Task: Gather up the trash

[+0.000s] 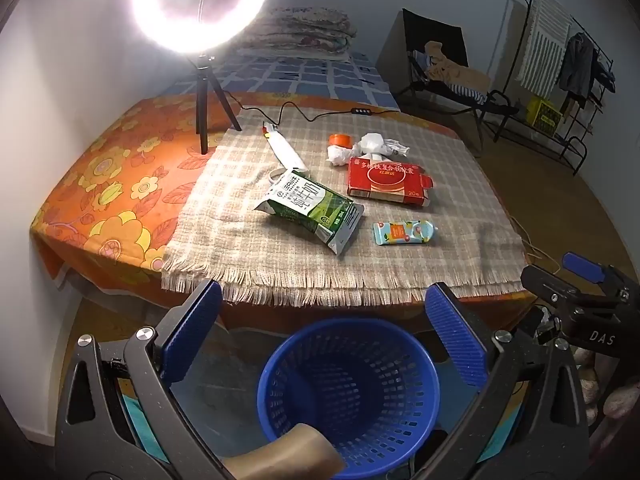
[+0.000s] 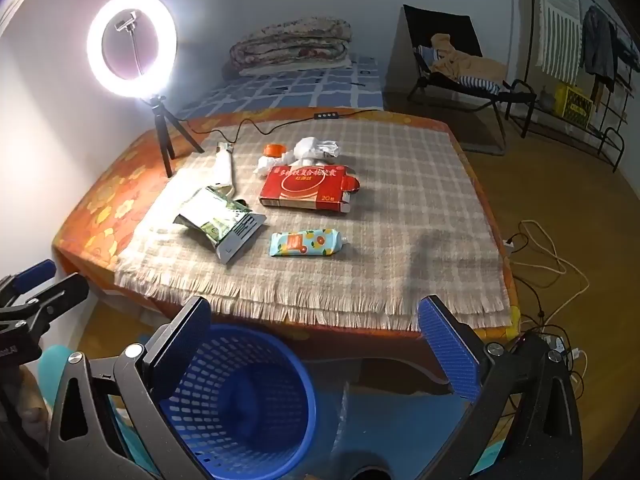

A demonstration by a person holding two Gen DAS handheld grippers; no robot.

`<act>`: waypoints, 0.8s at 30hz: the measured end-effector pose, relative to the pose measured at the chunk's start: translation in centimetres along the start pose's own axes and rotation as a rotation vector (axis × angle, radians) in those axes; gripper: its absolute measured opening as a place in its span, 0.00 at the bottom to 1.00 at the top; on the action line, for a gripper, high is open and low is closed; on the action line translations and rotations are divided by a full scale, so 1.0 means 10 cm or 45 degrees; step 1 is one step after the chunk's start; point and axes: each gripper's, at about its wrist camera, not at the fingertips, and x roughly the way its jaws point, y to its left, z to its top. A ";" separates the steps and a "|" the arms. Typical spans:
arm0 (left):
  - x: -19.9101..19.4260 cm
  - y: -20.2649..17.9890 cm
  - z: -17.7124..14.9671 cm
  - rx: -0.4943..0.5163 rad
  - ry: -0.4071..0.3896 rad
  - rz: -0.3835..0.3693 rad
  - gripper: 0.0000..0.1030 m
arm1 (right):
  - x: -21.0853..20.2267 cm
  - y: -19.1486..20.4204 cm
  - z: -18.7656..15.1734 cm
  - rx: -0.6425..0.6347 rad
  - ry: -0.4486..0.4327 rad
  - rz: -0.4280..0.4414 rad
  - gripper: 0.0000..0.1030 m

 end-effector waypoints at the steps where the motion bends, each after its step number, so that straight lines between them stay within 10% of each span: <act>1: 0.00 0.00 0.00 -0.002 -0.002 -0.003 1.00 | -0.01 0.00 0.00 0.002 -0.012 0.003 0.99; 24: -0.07 -0.04 0.08 -0.009 -0.018 0.000 1.00 | -0.01 0.03 0.01 0.013 0.010 0.010 0.99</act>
